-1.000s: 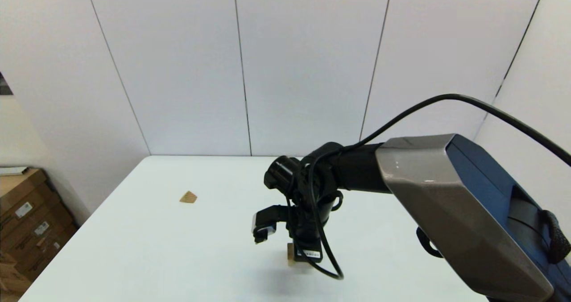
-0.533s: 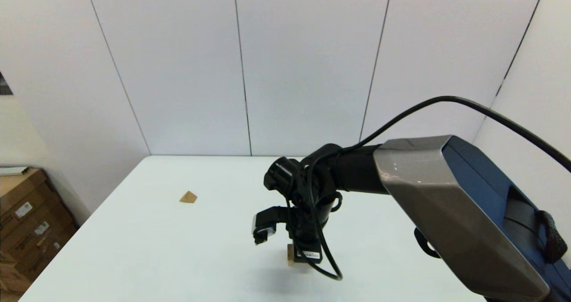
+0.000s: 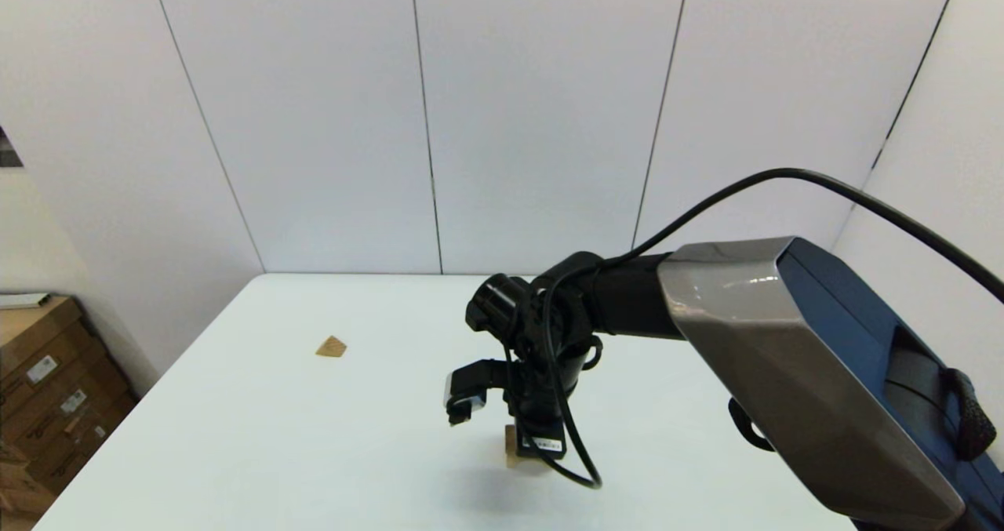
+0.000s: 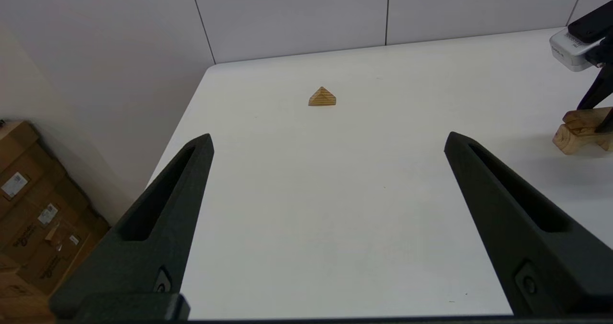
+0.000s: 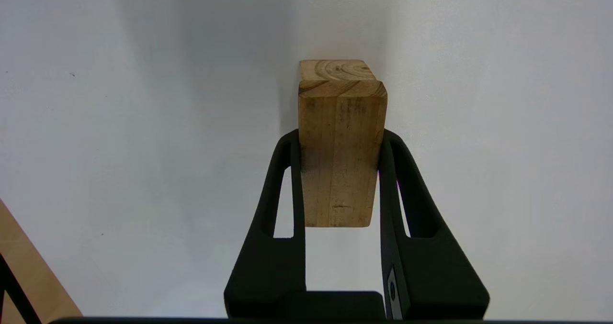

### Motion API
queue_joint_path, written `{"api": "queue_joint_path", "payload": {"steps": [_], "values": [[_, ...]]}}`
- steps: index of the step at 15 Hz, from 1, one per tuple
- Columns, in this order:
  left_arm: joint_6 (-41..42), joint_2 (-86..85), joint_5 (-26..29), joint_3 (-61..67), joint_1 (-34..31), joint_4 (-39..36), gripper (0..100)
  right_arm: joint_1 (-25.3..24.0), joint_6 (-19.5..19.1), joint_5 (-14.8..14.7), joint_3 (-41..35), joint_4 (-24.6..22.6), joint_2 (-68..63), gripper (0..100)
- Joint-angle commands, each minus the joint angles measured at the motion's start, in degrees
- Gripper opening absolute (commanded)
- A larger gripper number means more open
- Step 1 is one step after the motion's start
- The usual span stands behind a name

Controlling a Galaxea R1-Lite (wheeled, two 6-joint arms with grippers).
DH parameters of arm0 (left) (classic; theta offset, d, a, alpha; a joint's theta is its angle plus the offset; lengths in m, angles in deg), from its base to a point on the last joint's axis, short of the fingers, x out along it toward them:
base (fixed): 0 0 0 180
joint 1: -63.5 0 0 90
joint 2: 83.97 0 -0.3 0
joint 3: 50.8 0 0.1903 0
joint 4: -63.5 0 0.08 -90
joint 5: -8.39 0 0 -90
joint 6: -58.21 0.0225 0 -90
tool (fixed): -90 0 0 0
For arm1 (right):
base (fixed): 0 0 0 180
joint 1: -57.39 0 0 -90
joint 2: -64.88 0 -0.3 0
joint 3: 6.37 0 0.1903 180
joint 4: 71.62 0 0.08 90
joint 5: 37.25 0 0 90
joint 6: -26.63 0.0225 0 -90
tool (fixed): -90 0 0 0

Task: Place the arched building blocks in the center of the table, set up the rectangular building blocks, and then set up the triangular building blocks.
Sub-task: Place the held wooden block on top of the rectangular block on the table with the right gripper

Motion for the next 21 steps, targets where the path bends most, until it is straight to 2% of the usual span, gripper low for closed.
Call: {"api": "queue_joint_path", "payload": {"steps": [1,20,21], "values": [[0.03,0.09,0.03,0.00,0.00,0.02,100,0.22,-0.28,0.03,-0.01,0.32,0.02,0],[0.03,0.09,0.03,0.00,0.00,0.02,100,0.13,-0.28,0.29,-0.01,0.41,-0.41,0],[0.03,0.09,0.03,0.00,0.00,0.02,100,0.13,-0.28,0.20,-0.01,0.41,-0.41,100]]}}
